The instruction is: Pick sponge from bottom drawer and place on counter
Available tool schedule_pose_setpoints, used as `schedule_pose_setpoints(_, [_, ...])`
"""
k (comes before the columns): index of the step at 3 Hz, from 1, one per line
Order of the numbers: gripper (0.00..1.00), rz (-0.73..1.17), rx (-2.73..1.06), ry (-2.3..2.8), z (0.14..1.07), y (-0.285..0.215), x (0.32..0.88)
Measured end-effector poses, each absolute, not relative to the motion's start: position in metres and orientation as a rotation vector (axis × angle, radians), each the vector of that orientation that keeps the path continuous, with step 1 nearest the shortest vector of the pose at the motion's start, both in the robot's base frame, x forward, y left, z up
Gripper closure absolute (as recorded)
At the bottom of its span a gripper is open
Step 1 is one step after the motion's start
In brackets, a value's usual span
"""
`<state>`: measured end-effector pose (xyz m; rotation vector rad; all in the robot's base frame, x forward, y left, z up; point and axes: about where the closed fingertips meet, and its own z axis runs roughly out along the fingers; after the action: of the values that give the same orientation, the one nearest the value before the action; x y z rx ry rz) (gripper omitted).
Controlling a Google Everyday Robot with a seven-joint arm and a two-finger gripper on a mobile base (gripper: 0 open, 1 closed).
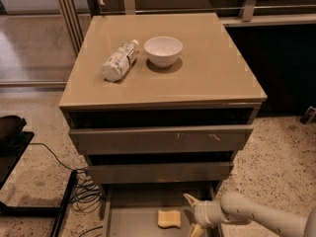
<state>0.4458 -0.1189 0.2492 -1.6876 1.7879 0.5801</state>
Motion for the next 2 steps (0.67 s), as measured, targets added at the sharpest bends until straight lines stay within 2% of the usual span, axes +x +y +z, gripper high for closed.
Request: schedule_pose_setpoints(2, [0.0, 0.599, -1.693, 1.772, 0.213, -0.095, 0.456])
